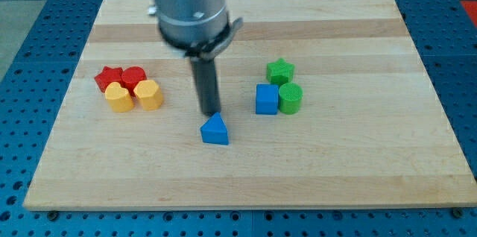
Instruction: Push the blue triangle left to the green star
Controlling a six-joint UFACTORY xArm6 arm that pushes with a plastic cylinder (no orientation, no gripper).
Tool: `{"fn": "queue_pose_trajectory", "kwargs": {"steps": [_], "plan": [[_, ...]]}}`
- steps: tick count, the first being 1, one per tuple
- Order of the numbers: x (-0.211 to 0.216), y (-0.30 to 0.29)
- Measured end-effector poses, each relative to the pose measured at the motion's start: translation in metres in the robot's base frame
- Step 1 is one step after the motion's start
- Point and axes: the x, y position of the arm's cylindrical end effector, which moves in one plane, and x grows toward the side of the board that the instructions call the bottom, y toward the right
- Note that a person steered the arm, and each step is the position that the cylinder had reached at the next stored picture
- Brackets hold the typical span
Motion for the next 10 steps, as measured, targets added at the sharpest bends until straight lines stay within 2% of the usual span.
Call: {"fn": "queue_pose_trajectory", "kwargs": {"steps": [1, 3, 7, 8, 9, 10], "plan": [[-0.043, 0.020], [-0.037, -0.018], [0.105, -0.063], [0.117, -0.040], [0.096, -0.011], [0.096, -0.011]]}}
